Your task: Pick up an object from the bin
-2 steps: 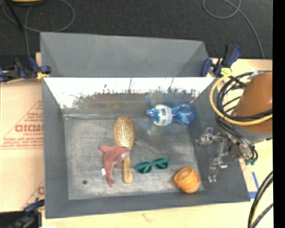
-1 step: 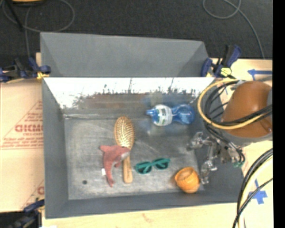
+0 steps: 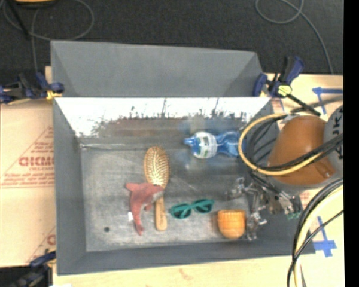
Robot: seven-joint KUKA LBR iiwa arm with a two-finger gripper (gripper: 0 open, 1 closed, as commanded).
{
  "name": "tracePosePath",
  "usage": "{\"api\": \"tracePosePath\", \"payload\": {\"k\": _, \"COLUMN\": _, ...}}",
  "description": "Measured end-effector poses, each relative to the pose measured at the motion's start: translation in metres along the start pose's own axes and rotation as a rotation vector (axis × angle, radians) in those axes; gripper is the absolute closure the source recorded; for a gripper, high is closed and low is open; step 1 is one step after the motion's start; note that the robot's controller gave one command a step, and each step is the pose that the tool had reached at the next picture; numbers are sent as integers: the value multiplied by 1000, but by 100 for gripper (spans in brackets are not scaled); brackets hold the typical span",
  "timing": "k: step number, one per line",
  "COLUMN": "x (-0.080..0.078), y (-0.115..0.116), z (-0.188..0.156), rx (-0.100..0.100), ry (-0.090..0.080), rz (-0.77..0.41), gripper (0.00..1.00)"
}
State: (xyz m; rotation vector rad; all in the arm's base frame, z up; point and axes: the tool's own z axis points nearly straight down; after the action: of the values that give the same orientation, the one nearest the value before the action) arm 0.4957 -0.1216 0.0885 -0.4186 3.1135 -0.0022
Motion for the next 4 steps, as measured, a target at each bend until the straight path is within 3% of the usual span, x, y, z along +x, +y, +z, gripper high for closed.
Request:
{"api": "tracePosePath", "payload": {"k": 1, "x": -5, "y": 8, "z": 9, "rx": 1, "ry": -2, "rz": -81, "gripper": 0}}
{"api": "tracePosePath", "payload": {"k": 2, "x": -6, "y": 17, "z": 11, "rx": -1, "ry": -2, "rz": 9, "gripper": 0}}
{"api": "tracePosePath", "payload": {"k": 3, "x": -8, "y": 29, "z": 13, "rx": 2, "ry": -2, "rz": -171, "gripper": 0}}
{"api": "tracePosePath", "payload": {"k": 4, "x": -12, "y": 49, "z": 15, "rx": 4, "ry": -4, "rz": -122, "gripper": 100}}
